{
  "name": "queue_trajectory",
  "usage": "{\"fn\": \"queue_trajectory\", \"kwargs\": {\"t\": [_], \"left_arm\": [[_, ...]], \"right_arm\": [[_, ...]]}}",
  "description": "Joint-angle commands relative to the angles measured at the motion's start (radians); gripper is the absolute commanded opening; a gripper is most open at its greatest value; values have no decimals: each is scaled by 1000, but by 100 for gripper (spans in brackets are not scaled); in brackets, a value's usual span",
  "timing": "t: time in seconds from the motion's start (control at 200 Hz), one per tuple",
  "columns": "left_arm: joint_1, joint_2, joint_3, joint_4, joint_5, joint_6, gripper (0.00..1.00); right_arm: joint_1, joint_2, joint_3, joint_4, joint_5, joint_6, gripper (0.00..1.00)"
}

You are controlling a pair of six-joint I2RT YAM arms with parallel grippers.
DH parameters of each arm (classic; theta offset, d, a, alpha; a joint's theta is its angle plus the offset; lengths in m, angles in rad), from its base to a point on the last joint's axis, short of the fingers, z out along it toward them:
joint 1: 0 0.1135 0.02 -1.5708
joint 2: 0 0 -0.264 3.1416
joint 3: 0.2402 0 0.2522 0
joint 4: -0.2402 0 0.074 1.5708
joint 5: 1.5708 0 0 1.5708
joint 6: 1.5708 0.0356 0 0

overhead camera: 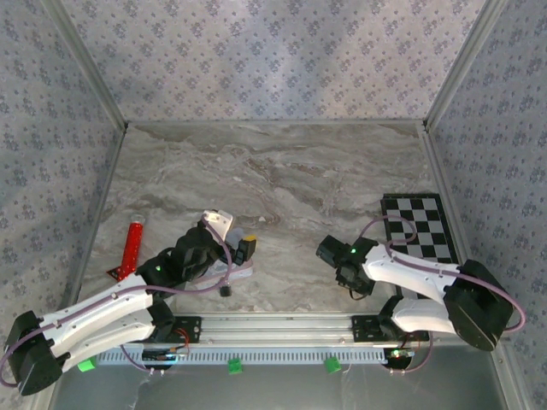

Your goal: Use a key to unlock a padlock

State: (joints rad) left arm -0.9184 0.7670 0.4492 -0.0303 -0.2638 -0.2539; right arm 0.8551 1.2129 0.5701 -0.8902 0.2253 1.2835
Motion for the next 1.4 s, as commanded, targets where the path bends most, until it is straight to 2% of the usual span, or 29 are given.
{"fn": "queue_trajectory", "kwargs": {"t": [0.0,0.435,0.885,1.074,1.229,1.394], "left_arm": [[-6,-8,9,-2,-23,7,100],[-6,-21,8,-8,-29,6,100],[-6,-11,9,-7,-48,11,100],[-6,1,7,-4,-77,15,100],[-5,6,-9,25,-84,15,100],[-5,21,2,29,-94,25,100]], "right_arm": [[14,27,-7,-25,34,50,30],[27,20,-16,-25,34,80,19],[48,5,8,-2,58,70,2],[61,-72,11,167,28,-65,0],[76,-166,36,233,61,-137,0],[78,-344,-60,500,48,-209,0]]}}
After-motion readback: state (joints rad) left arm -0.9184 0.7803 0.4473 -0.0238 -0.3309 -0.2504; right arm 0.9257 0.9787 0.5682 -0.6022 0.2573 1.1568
